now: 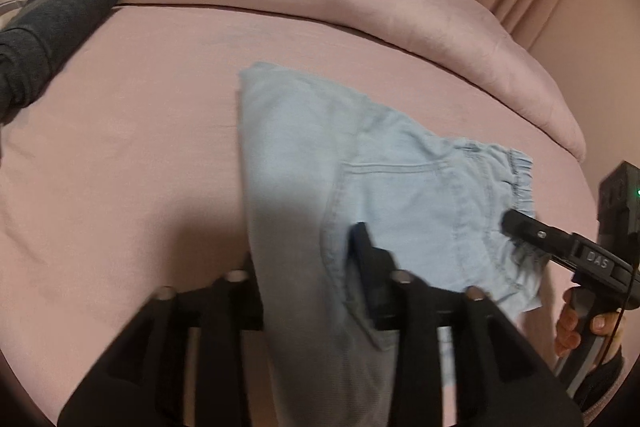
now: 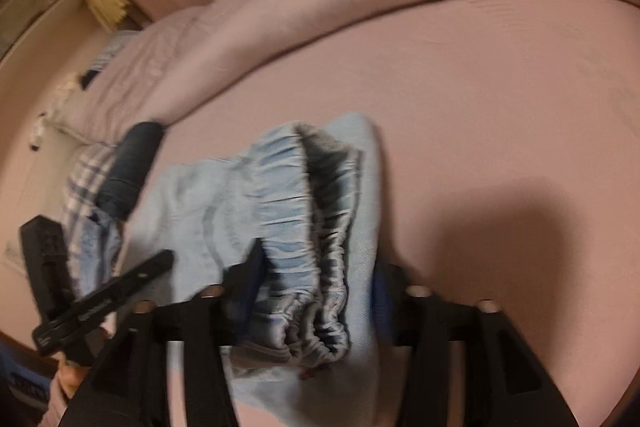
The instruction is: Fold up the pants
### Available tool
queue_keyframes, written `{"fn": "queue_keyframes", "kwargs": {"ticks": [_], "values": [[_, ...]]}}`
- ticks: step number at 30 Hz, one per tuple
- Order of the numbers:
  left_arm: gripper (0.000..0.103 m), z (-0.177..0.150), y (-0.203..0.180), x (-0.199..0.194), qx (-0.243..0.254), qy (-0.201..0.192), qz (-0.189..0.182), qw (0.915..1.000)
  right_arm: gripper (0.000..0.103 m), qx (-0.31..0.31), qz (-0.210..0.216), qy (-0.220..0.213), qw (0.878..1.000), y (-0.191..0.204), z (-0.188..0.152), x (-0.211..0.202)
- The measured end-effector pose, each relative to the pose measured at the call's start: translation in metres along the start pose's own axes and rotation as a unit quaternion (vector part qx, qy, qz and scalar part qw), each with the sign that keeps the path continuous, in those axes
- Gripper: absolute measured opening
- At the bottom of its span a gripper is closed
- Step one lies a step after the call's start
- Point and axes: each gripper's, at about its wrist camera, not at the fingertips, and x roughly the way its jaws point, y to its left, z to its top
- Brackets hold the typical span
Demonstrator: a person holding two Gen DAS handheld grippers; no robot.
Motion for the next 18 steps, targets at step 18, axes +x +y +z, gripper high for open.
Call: {"fn": "queue_keyframes", "kwargs": {"ticks": [18], "values": [[0.065, -0.035, -0.022, 0.008, 0.076, -0.009, 0.022, 0.9969, 0.050, -0.191, -0.102, -0.028, 0.976, 0.053, -0.038, -0.023]]}}
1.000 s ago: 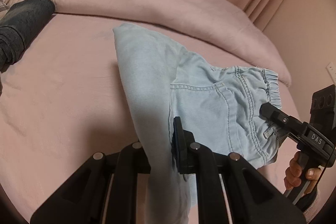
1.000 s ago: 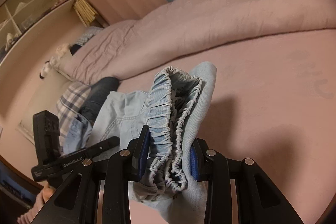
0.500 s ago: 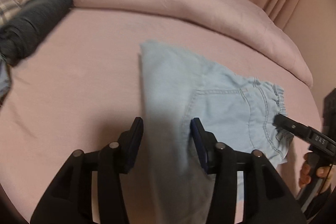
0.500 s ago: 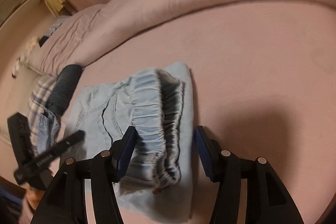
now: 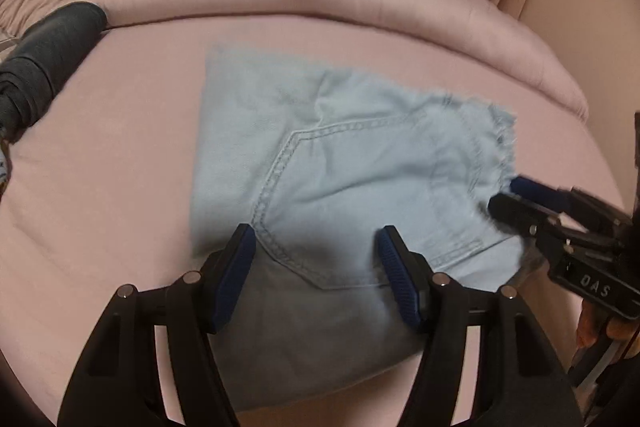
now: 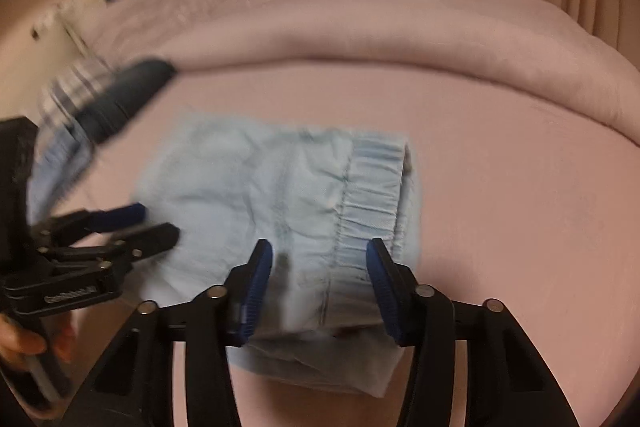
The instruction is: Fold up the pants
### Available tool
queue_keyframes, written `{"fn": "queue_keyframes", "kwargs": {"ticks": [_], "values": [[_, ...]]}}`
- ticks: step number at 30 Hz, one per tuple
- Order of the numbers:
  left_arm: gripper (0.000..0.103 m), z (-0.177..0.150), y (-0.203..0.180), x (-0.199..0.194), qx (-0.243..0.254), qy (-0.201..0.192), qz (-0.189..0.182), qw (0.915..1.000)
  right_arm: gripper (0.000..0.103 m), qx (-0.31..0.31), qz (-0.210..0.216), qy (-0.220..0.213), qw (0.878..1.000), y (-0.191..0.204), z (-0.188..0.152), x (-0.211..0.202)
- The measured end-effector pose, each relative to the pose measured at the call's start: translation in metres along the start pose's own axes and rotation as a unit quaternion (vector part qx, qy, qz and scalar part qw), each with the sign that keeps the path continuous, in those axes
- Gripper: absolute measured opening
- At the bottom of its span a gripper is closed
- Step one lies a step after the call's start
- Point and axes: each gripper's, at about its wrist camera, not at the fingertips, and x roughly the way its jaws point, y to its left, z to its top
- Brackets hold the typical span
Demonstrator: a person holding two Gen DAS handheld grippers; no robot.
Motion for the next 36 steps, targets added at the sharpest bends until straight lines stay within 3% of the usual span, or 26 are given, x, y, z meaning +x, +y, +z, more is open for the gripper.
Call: {"fn": "queue_keyframes", "kwargs": {"ticks": [2, 5, 7, 10, 14, 17, 19, 26, 36], "values": [[0.065, 0.001, -0.004, -0.001, 0.014, -0.004, 0.010, 0.9999, 0.050, -0.008, -0.014, -0.008, 1.000, -0.001, -0.002, 0.002], [0.065, 0.008, 0.000, -0.010, -0.009, 0.008, 0.011, 0.9999, 0.050, -0.002, -0.024, 0.005, 1.000, -0.003, 0.005, -0.004], [0.066, 0.013, 0.001, -0.027, -0.024, -0.008, 0.022, 0.9994, 0.054, 0.013, -0.018, 0.002, 1.000, -0.004, 0.008, -0.023], [0.082, 0.018, -0.007, -0.061, -0.010, -0.037, 0.060, 0.9975, 0.073, 0.030, -0.007, -0.013, 0.999, 0.007, 0.009, -0.050], [0.103, 0.015, -0.021, -0.102, 0.014, -0.060, 0.099, 0.9932, 0.084, 0.021, -0.021, -0.022, 0.999, 0.025, 0.008, -0.082], [0.102, 0.007, -0.024, -0.129, 0.002, -0.059, 0.130, 0.9897, 0.094, 0.018, -0.021, -0.020, 0.999, 0.031, 0.004, -0.105], [0.102, 0.003, -0.024, -0.146, -0.005, -0.054, 0.140, 0.9886, 0.095, 0.019, -0.026, -0.019, 0.999, 0.035, 0.002, -0.116], [0.102, -0.010, -0.036, -0.194, -0.018, -0.044, 0.138, 0.9893, 0.096, 0.020, -0.039, -0.016, 0.999, 0.052, 0.001, -0.141], [0.102, -0.013, -0.050, -0.218, -0.019, -0.054, 0.134, 0.9894, 0.096, 0.019, -0.050, -0.024, 0.998, 0.062, 0.000, -0.165]]}}
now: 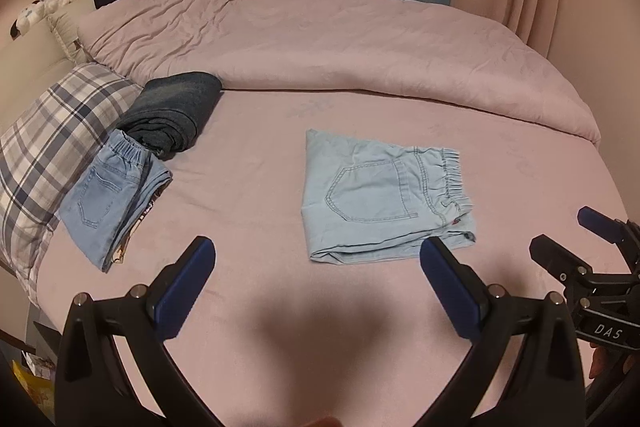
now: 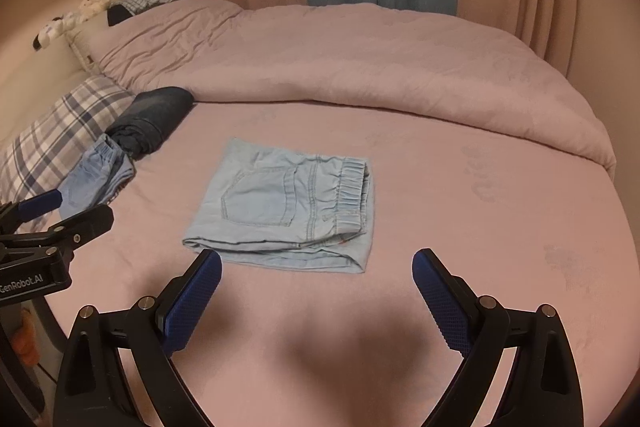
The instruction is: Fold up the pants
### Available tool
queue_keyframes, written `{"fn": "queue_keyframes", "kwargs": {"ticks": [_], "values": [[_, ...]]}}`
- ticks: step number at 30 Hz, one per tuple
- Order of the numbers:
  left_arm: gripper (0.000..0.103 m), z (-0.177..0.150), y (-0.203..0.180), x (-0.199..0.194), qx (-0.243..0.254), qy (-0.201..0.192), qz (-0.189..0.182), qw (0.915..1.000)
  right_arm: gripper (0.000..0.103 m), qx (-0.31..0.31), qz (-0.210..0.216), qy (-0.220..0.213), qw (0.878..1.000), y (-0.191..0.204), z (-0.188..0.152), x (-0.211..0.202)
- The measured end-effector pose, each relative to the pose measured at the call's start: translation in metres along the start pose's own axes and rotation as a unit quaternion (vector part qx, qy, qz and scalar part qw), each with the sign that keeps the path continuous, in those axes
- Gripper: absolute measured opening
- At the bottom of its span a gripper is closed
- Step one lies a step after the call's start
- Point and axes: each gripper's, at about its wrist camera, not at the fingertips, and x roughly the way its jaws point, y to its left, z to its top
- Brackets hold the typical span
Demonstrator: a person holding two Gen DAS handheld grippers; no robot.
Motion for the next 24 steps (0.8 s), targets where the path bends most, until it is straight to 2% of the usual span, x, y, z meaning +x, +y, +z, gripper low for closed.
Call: {"fn": "queue_keyframes", "kwargs": {"ticks": [13, 24], "values": [[0.102, 0.002, -0.004, -0.010, 0.006, -0.008, 0.005, 0.9999, 0.096, -0.010, -0.004, -0.006, 1.000, 0.010, 0.002, -0.009], [0.102, 0.002, -0.006, -0.007, 0.002, 0.002, 0.005, 1.0000, 0.096, -0.012, -0.005, -0.005, 1.000, 0.016, 0.001, -0.010]]}}
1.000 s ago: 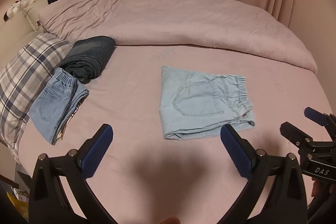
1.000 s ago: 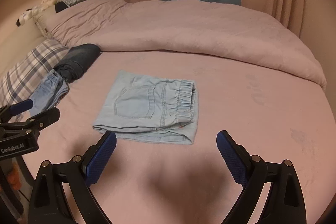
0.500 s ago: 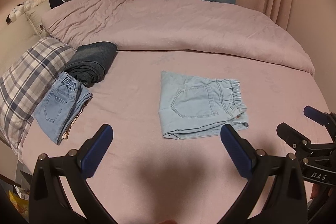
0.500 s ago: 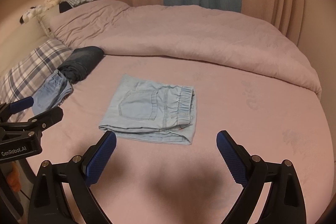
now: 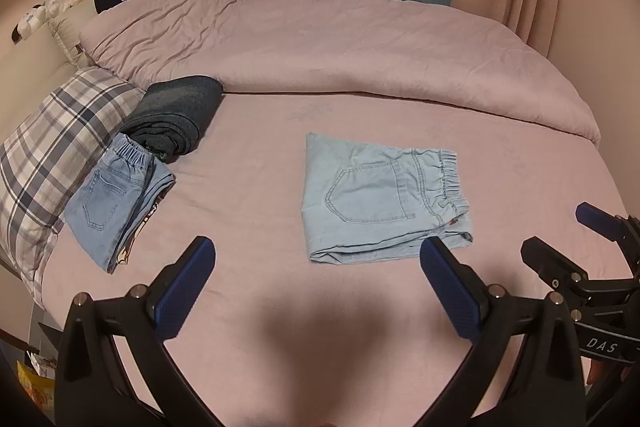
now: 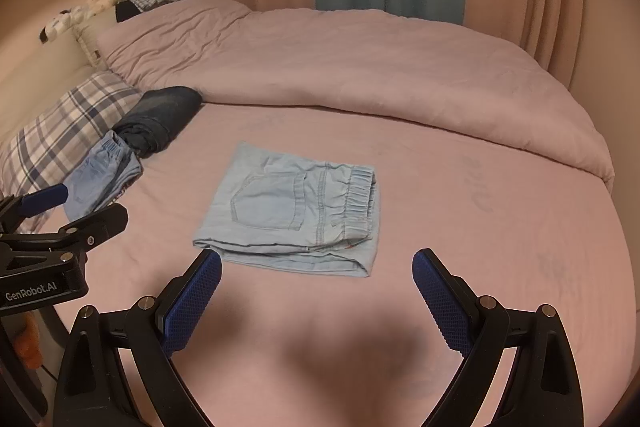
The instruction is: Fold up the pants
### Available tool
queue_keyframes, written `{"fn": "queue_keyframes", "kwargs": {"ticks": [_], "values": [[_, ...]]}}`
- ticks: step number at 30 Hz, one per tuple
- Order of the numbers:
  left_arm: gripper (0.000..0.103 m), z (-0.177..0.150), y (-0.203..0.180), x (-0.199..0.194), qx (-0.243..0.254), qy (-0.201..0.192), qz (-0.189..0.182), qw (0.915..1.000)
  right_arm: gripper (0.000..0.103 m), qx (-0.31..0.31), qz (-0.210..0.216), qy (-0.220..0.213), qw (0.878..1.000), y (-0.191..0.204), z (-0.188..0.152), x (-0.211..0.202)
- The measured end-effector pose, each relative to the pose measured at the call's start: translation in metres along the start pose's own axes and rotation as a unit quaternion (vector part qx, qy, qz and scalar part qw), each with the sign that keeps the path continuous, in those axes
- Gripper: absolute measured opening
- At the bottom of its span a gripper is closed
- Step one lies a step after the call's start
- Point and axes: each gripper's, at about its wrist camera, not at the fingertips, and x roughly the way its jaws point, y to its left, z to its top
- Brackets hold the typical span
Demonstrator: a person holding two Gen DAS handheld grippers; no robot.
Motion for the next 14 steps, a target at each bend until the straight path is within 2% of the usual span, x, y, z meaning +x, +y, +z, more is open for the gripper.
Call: {"fn": "queue_keyframes", "kwargs": {"ticks": [14], "values": [[0.103, 0.0002, 0.0003, 0.0039, 0.002, 0.001, 0.001, 1.0000, 0.096, -0.002, 0.001, 0.001, 1.000, 0.0006, 0.0010, 0.0022]]}}
